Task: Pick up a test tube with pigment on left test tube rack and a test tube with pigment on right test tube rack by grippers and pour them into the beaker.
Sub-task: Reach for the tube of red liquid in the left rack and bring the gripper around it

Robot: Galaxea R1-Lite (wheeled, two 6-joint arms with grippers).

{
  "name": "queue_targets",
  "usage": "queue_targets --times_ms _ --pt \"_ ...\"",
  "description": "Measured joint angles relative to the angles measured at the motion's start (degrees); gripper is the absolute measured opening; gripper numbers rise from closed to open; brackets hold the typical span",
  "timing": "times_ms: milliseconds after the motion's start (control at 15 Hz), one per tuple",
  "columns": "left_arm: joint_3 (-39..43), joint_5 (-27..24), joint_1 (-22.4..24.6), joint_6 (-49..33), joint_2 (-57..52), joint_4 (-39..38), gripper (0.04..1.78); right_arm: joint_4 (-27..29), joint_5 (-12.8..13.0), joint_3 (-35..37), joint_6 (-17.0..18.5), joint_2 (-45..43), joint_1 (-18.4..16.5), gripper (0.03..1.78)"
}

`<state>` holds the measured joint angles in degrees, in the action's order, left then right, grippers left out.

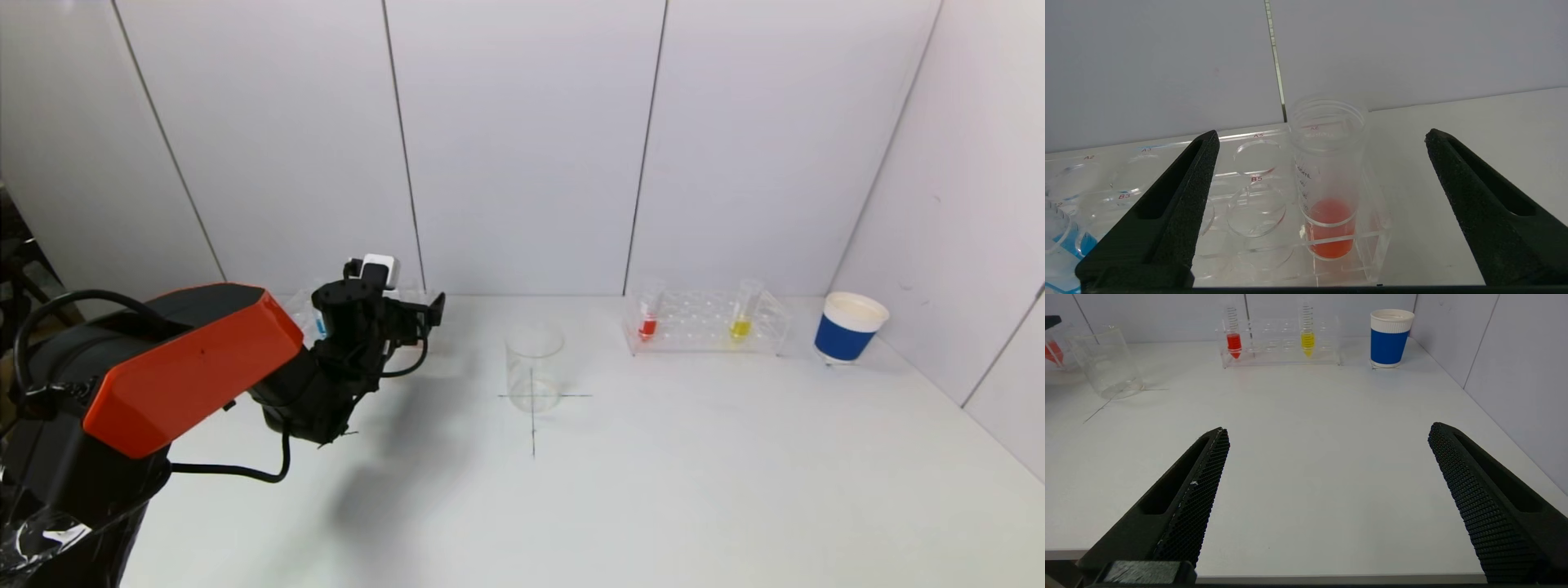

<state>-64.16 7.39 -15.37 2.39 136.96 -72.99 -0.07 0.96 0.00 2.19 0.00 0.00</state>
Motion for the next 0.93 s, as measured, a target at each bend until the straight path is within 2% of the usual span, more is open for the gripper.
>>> queue_targets --times_ms 933 --pt "-0.2 0.1 0.0 0.5 0.1 -0.6 1.76 0.0 0.0 0.0 0.0 0.0 0.0 1.77"
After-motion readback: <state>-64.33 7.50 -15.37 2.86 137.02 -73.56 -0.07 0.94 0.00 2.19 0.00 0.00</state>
